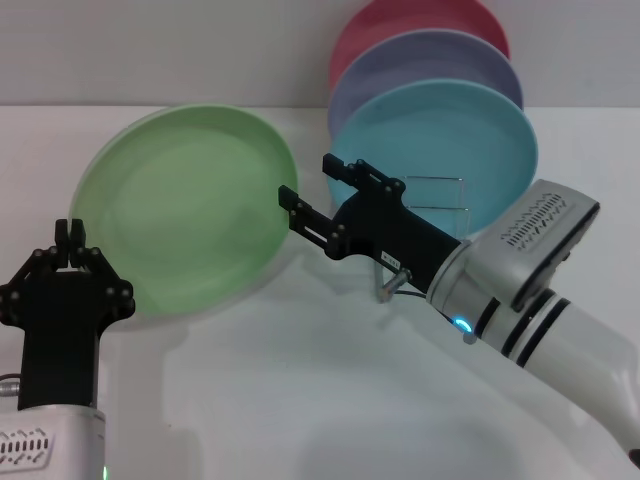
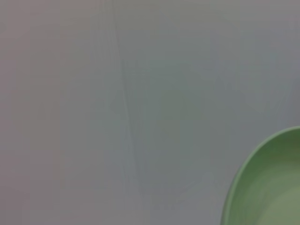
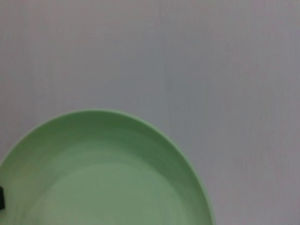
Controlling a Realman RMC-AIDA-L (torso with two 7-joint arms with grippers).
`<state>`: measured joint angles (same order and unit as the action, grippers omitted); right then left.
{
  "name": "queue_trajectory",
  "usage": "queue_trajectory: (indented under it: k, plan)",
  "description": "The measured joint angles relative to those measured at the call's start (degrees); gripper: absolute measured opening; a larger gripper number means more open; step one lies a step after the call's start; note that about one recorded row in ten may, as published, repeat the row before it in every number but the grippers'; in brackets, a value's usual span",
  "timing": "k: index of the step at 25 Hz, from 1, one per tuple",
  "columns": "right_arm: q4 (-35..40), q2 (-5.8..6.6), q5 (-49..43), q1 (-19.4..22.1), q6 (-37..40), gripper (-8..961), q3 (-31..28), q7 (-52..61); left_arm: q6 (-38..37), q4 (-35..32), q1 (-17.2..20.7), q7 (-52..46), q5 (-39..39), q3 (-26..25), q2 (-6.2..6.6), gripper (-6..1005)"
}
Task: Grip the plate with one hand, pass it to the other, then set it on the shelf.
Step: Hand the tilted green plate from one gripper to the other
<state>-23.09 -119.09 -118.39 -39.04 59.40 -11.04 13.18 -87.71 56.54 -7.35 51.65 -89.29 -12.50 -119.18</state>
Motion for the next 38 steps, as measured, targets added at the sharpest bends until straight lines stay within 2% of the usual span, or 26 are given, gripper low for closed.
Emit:
queue_trajectory:
  k: [22, 27, 38]
  plan:
    - [-0.6, -0.13, -0.7, -0.9, -1.9, 545, -0.6, -0.1, -1.1, 1.5, -0.3, 5.2, 0.0, 1.2, 0.0, 117]
    - [-0.5, -0.17, -0.7, -0.8, -1.9, 331, -0.9, -0.1, -1.2, 1.9, -0.1, 5.6, 0.1, 1.1, 0.0, 120]
    - [-0.6, -0.24, -0.7, -0.5, -1.9, 255, -1.2, -0.1, -1.2, 2.2, 0.1, 6.8, 0.2, 1.2, 0.0, 126]
